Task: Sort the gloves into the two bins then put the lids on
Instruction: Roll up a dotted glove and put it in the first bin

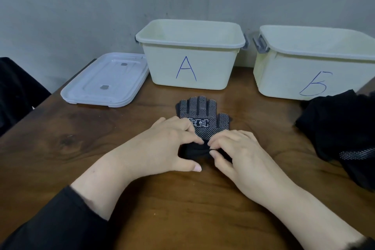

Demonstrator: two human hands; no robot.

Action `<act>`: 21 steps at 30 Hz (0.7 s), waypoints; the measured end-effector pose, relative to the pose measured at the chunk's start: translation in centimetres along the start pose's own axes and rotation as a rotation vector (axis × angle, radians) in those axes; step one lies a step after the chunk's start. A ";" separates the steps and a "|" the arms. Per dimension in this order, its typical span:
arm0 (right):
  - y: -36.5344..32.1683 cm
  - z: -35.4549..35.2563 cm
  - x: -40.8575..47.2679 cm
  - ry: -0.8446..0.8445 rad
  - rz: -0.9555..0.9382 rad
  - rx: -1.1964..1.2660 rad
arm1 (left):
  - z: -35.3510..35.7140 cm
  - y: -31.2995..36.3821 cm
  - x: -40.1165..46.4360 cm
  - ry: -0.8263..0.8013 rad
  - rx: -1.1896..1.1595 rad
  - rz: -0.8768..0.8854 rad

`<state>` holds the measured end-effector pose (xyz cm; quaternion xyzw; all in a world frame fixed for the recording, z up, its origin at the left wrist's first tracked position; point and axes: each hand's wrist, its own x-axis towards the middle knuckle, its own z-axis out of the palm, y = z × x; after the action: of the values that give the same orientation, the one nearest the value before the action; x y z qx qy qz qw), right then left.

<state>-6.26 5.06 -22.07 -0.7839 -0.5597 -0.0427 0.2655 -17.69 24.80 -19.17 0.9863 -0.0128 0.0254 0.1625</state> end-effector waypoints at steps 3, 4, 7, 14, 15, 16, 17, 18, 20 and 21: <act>0.2 -0.8 0.1 -0.032 0.038 0.062 | 0.1 0.5 0.3 0.054 0.043 0.034; 0.3 -1.1 0.3 -0.053 0.046 0.100 | 0.1 0.6 0.3 0.079 0.043 0.041; 1.0 -2.1 0.4 -0.132 0.079 0.176 | -0.2 0.6 0.3 0.107 0.026 0.020; 1.3 -1.5 1.0 -0.046 0.082 0.143 | -0.1 0.6 0.5 0.172 -0.106 -0.090; 1.3 -1.5 1.0 -0.022 0.111 0.176 | -0.2 0.6 0.5 0.189 -0.165 -0.131; 1.3 -1.5 1.0 -0.005 0.151 0.209 | -0.1 0.6 0.6 0.206 -0.219 -0.171; 1.3 -1.5 1.0 0.006 0.201 0.241 | -0.1 0.6 0.7 0.221 -0.266 -0.203; 1.3 -1.6 0.9 0.015 0.251 0.268 | -0.1 0.6 0.8 0.233 -0.305 -0.226; 1.0 -1.6 0.9 0.047 0.305 0.290 | 0.1 0.6 1.1 0.247 -0.348 -0.260; 0.8 -1.5 1.0 0.066 0.318 0.293 | 0.2 0.6 1.2 0.249 -0.357 -0.275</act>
<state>-4.79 5.06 -20.73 -0.8133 -0.4203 0.0558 0.3984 -16.55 24.12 -19.05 0.9237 0.1374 0.1219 0.3363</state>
